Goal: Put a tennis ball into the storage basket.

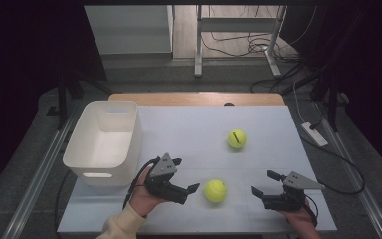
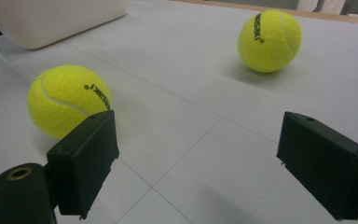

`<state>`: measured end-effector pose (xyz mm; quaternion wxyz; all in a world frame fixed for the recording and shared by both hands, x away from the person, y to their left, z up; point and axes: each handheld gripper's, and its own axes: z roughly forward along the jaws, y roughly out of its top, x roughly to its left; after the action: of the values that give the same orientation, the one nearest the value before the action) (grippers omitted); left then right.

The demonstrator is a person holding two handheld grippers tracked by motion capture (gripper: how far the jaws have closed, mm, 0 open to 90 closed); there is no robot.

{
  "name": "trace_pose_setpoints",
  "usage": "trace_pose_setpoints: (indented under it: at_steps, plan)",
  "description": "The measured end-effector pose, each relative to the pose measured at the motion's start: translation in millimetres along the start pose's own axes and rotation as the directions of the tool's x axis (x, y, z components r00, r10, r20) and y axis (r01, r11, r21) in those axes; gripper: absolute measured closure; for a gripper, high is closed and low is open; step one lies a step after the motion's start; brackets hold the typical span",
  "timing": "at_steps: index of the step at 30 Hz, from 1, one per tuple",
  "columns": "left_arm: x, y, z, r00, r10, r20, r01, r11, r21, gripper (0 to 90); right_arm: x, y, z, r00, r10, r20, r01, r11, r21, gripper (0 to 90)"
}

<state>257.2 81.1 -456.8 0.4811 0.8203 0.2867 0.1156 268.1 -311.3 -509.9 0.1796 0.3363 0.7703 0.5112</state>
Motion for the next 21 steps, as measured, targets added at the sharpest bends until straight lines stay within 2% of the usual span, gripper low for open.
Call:
trace_pose_setpoints:
  at_steps: [12,21]
  plan:
    - [-6.3,5.9,13.0,0.9984,0.014,0.054,-0.015,0.9997,0.02,4.7,0.0,0.0,-0.2,1.0,0.0,0.0,0.0,1.0,-0.001,12.3]
    - [-11.2,6.5,28.6,0.9952,0.024,0.095,-0.03,0.9977,0.06,4.6,-0.3,-0.2,0.6,1.0,0.001,-0.001,-0.001,1.0,0.002,12.4]
